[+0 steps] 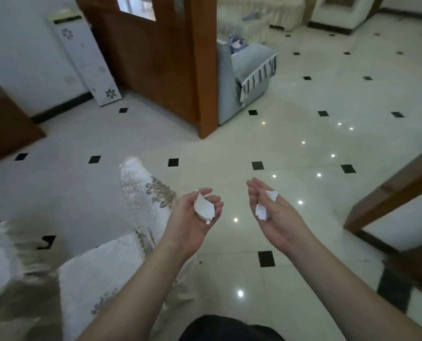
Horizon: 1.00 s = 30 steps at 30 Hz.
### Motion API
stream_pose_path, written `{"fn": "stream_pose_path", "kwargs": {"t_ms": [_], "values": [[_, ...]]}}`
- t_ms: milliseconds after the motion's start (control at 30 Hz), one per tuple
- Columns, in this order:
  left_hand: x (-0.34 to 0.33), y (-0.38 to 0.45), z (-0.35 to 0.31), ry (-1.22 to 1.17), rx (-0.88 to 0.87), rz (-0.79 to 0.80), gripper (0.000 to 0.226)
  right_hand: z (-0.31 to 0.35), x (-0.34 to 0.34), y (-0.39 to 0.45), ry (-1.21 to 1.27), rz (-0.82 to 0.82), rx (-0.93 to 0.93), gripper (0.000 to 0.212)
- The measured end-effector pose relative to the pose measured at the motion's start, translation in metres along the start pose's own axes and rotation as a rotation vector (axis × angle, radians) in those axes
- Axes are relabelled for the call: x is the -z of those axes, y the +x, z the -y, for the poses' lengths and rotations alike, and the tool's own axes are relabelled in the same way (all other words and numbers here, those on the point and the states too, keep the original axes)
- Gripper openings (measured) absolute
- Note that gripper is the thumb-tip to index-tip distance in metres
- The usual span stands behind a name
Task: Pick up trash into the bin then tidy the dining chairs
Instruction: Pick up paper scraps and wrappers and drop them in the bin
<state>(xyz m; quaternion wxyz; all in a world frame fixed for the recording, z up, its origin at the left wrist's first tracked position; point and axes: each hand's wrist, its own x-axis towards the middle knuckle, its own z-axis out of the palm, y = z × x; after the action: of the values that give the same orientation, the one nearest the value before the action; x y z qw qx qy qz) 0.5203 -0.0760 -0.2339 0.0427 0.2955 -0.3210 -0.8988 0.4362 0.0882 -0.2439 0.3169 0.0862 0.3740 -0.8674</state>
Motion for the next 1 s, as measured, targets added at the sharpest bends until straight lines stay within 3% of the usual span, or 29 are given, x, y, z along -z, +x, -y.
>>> {"fn": "stream_pose_path", "kwargs": {"t_ms": [500,700,1000], "values": [[-0.072,0.118,0.005,0.005,0.115,0.151,0.025,0.078,0.036,0.072,0.086,-0.308,0.028,0.022],[-0.1,0.16,0.005,-0.014,0.147,0.186,0.023,0.111,0.052,0.099,0.165,-0.286,0.063,0.039],[-0.155,0.239,0.021,0.02,0.134,0.118,0.022,0.177,0.092,0.171,0.24,-0.211,0.023,0.03]]}}
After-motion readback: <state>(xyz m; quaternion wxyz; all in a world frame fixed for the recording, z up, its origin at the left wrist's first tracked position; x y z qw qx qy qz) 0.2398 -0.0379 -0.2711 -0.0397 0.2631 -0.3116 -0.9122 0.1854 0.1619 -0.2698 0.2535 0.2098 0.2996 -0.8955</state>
